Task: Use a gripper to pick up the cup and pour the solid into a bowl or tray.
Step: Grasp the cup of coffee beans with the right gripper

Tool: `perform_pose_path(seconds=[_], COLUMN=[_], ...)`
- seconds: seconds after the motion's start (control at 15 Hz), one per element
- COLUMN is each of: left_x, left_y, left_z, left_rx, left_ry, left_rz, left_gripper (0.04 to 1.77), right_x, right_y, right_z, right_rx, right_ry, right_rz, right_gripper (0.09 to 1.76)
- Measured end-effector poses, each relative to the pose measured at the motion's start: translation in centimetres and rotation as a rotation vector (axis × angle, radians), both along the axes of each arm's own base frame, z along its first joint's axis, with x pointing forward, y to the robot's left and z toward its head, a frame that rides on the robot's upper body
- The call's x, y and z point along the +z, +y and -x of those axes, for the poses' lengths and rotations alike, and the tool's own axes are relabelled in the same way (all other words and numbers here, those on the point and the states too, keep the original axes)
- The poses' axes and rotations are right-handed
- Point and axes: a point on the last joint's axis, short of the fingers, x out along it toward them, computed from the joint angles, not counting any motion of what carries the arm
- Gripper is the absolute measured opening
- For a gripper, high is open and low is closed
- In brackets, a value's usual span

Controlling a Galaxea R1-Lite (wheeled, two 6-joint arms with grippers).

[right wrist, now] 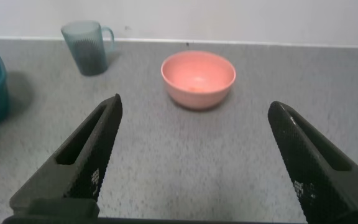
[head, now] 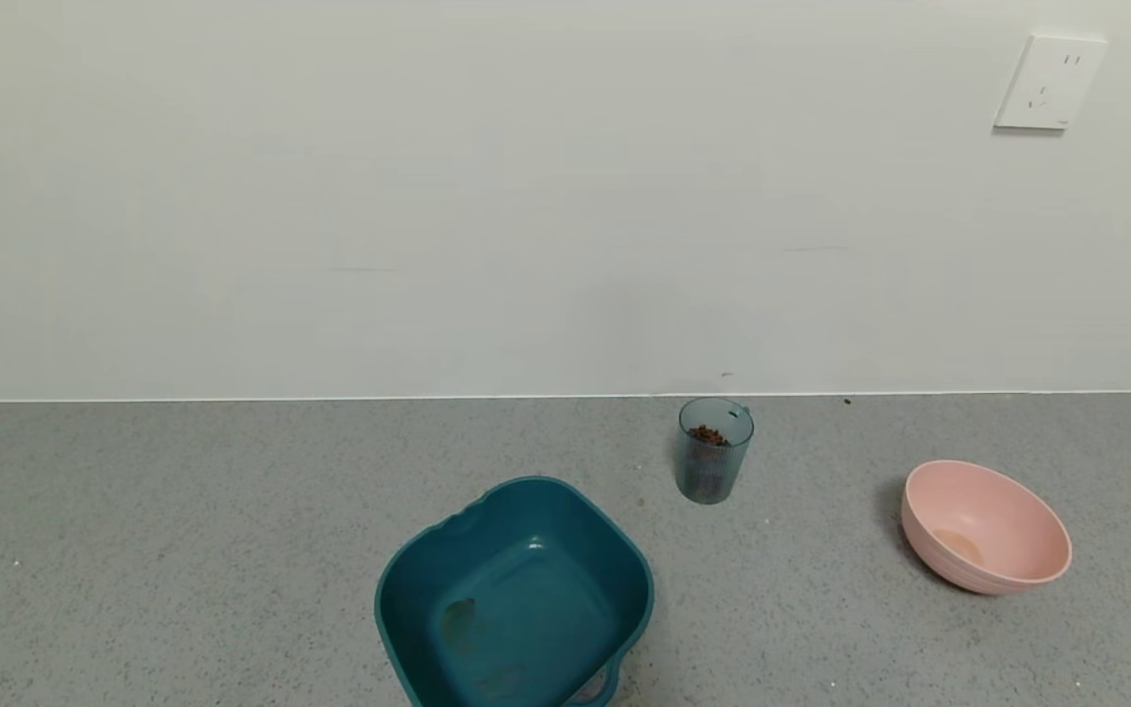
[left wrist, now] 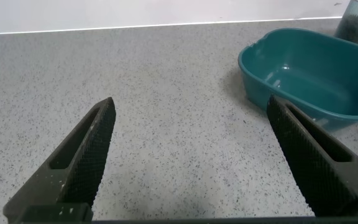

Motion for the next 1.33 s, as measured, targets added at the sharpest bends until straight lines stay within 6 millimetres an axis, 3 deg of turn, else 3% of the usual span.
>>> perform_pose_path(seconds=[0.6,0.93,1.13,1.33], left_x=[0.0,0.0,0.0,0.0], left_y=[0.0,0.0,0.0,0.0], left_z=[0.0,0.0,0.0,0.0], left_rx=[0.0,0.0,0.0,0.0], left_ry=[0.0,0.0,0.0,0.0], left_rz=[0.0,0.0,0.0,0.0], left_gripper=[1.75,1.75,1.75,1.75], right_x=[0.0,8.2,12.1,14.2], right_y=[0.0,0.0,0.1,0.4], right_z=[0.0,-1.4,-4.4,-9.1], right_rx=[0.0,0.014,0.062,0.131], right_ry=[0.0,-0.014,0.05,0.148], right_rz=[0.0,0.001,0.013,0.025], right_gripper=[1.71,1.71,1.71,1.71])
